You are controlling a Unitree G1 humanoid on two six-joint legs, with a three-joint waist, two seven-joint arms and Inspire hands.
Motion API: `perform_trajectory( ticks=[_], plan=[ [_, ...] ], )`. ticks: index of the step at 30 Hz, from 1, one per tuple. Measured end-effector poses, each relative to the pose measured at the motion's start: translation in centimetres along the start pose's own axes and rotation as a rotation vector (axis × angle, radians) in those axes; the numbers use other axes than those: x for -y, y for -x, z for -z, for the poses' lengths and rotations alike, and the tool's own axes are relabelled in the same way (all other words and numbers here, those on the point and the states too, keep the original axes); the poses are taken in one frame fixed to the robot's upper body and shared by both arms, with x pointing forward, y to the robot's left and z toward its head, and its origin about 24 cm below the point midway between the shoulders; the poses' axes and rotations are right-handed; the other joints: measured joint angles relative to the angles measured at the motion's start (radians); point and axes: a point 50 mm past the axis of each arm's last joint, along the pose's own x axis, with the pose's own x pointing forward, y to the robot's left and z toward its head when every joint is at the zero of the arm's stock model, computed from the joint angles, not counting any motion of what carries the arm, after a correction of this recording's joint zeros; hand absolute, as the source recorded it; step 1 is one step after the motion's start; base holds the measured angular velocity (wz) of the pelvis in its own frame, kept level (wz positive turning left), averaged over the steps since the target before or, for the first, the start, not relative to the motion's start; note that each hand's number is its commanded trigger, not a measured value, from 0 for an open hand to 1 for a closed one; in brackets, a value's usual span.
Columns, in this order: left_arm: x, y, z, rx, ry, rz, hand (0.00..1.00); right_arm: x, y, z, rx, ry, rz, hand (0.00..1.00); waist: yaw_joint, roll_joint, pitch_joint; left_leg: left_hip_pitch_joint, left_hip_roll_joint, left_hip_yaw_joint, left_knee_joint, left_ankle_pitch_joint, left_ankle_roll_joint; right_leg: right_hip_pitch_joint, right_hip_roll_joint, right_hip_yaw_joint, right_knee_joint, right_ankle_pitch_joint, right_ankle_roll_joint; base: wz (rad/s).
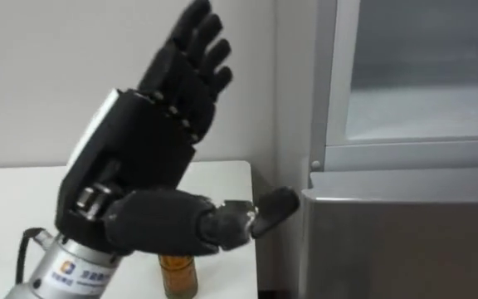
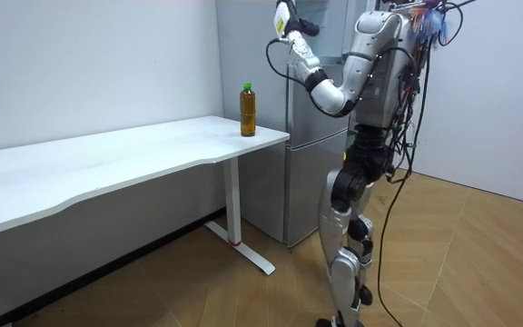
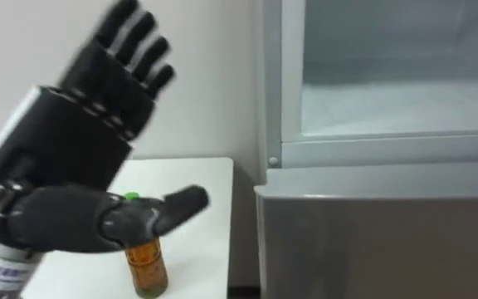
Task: Put the bottle in the upper fridge
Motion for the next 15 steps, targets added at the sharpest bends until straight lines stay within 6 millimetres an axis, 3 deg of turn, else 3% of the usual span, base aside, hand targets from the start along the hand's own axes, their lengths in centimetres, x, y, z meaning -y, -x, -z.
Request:
perform_trajectory(
  ticks=[6,15],
  plan=[
    [-1.7,1.1,-2.0,0.075,-0.104,-0.120,0.00,0.5,0.3,1.0,-0.004,-0.045,-0.006,0.00,0.032,-0.003,0.0002,-0.001,-0.001,-0.002,0.000,0.000,0.000,0.002,-0.003,-0.008,0.001,-0.004,0.002,0.03],
    [-2.7,3.4,-1.7,0.009,-0.133,-0.201,0.00,0.8,0.5,1.2,0.004,-0.060,-0.005,0.00,0.035,-0.008,-0.0022,0.002,-0.017,-0.008,0.002,0.000,0.000,0.011,-0.025,-0.031,0.022,-0.019,0.015,0.11]
  ],
)
